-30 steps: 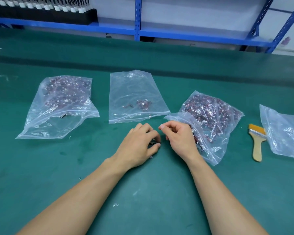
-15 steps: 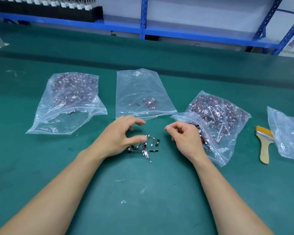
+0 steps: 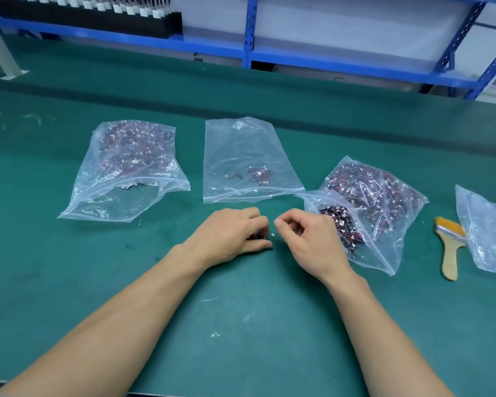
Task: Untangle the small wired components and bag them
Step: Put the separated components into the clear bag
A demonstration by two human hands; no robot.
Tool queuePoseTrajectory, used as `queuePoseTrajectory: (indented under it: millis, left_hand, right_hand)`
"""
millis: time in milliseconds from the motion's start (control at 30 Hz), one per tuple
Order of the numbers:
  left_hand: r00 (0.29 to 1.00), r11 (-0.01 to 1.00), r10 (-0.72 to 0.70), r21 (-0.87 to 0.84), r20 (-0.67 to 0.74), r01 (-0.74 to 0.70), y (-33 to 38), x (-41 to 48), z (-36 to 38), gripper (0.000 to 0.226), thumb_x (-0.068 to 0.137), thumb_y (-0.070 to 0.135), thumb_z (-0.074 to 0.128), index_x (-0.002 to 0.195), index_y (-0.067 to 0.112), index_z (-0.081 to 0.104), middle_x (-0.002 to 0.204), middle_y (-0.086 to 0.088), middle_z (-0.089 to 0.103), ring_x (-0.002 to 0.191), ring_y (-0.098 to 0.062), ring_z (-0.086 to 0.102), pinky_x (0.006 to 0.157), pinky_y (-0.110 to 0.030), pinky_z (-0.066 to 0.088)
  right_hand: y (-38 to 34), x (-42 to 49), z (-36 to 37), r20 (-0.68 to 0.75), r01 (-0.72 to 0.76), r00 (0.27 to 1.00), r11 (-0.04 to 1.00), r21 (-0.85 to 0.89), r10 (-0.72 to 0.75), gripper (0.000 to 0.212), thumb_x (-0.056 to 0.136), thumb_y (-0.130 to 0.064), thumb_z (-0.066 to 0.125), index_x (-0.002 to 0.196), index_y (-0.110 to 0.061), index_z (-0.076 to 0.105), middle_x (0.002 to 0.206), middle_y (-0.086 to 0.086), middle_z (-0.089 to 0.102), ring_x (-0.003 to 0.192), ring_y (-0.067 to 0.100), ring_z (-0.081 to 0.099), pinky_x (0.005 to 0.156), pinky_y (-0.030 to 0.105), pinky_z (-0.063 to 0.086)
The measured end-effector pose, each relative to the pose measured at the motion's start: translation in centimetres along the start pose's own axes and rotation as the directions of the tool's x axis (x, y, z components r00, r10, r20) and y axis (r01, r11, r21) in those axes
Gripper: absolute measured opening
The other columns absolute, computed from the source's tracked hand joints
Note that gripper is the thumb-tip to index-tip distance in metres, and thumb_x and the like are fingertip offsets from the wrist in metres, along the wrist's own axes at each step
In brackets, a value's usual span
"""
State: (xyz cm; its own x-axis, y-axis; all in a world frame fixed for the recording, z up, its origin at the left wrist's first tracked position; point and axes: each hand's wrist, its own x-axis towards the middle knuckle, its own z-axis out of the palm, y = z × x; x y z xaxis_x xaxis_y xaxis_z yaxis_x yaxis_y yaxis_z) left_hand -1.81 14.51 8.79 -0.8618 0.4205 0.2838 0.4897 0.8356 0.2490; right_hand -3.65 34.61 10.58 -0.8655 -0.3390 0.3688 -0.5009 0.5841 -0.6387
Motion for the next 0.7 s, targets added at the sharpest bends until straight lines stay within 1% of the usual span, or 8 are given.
queuePoseTrajectory:
  millis: [133, 200, 267, 367, 467, 533, 600, 700]
  left_hand:
    - [0.997, 0.987, -0.041, 0.153, -0.070, 0.051, 0.0, 0.0, 0.1, 0.035, 0.096, 0.060, 0.046, 0.095, 0.026, 0.058, 0.093, 0.008, 0.061, 0.073, -0.020, 0.060, 0.057, -0.031, 0.043]
    - [0.993, 0.975, -0.082, 0.200, -0.083, 0.097, -0.2, -0.1, 0.0, 0.038, 0.098, 0.061, 0.042, 0.097, 0.026, 0.058, 0.096, 0.008, 0.063, 0.076, -0.022, 0.061, 0.058, -0.030, 0.042]
    - [0.988, 0.967, -0.103, 0.221, -0.114, 0.126, -0.3, -0.2, 0.0, 0.038, 0.100, 0.057, 0.041, 0.096, 0.025, 0.060, 0.094, 0.006, 0.064, 0.076, -0.024, 0.062, 0.059, -0.028, 0.036]
    - [0.981, 0.966, -0.116, 0.212, -0.156, 0.148, -0.2, 0.0, -0.1, 0.035, 0.102, 0.050, 0.042, 0.094, 0.022, 0.062, 0.089, 0.004, 0.066, 0.078, -0.027, 0.064, 0.058, -0.029, 0.037]
    - [0.976, 0.963, -0.160, 0.194, -0.148, 0.187, 0.0, 0.1, -0.1, 0.036, 0.102, 0.048, 0.041, 0.091, 0.021, 0.061, 0.088, 0.005, 0.067, 0.079, -0.025, 0.063, 0.062, -0.032, 0.044]
    - [0.964, 0.965, -0.200, 0.136, -0.174, 0.224, 0.4, 0.1, -0.3, 0.034, 0.101, 0.046, 0.046, 0.082, 0.020, 0.058, 0.080, 0.006, 0.066, 0.074, -0.023, 0.060, 0.059, -0.032, 0.043]
    - [0.947, 0.966, -0.253, 0.009, -0.197, 0.260, 1.2, 0.5, -0.7, 0.034, 0.099, 0.042, 0.054, 0.074, 0.019, 0.057, 0.069, 0.007, 0.064, 0.066, -0.021, 0.055, 0.057, -0.032, 0.042]
    - [0.948, 0.943, -0.292, -0.206, -0.124, 0.263, 3.9, 2.3, -1.5, 0.033, 0.097, 0.041, 0.059, 0.070, 0.022, 0.056, 0.061, 0.012, 0.061, 0.062, -0.016, 0.055, 0.061, -0.031, 0.046]
  right_hand:
    - [-1.6, 0.0, -2.4, -0.140, 0.018, 0.990, 0.998, -0.062, -0.026, 0.008, 0.087, -0.025, 0.071, 0.080, -0.025, 0.073, 0.059, -0.016, 0.059, 0.054, 0.011, 0.053, 0.059, 0.028, 0.046]
    - [-1.8, 0.2, -4.2, -0.234, -0.015, 0.972, 0.991, -0.134, -0.017, 0.003, 0.085, -0.024, 0.074, 0.083, -0.026, 0.073, 0.059, -0.017, 0.060, 0.054, 0.006, 0.055, 0.061, 0.028, 0.047]
    - [-1.5, 0.4, -5.9, -0.288, -0.096, 0.958, 0.962, -0.256, 0.019, 0.009, 0.082, -0.028, 0.076, 0.090, -0.029, 0.072, 0.064, -0.017, 0.060, 0.060, 0.005, 0.056, 0.062, 0.027, 0.043]
    - [-0.5, 0.7, -7.9, -0.262, -0.241, 0.955, 0.883, -0.402, 0.141, 0.027, 0.076, -0.037, 0.079, 0.101, -0.035, 0.068, 0.084, -0.014, 0.061, 0.078, 0.012, 0.055, 0.066, 0.029, 0.037]
    - [0.4, 0.8, -9.1, -0.184, -0.319, 0.947, 0.813, -0.487, 0.262, 0.032, 0.075, -0.037, 0.081, 0.104, -0.034, 0.068, 0.101, -0.012, 0.060, 0.088, 0.017, 0.056, 0.069, 0.032, 0.041]
    - [0.9, 1.0, -9.4, -0.180, -0.355, 0.935, 0.796, -0.490, 0.306, 0.026, 0.078, -0.030, 0.078, 0.103, -0.033, 0.070, 0.102, -0.012, 0.066, 0.093, 0.020, 0.061, 0.071, 0.033, 0.046]
    - [1.0, 1.1, -9.6, -0.182, -0.379, 0.925, 0.795, -0.475, 0.332, 0.019, 0.081, -0.025, 0.074, 0.099, -0.032, 0.073, 0.092, -0.015, 0.070, 0.089, 0.020, 0.063, 0.070, 0.033, 0.049]
    - [0.9, 1.2, -9.7, -0.176, -0.390, 0.921, 0.813, -0.432, 0.348, 0.012, 0.083, -0.027, 0.071, 0.093, -0.033, 0.076, 0.083, -0.018, 0.070, 0.087, 0.019, 0.066, 0.073, 0.034, 0.054]
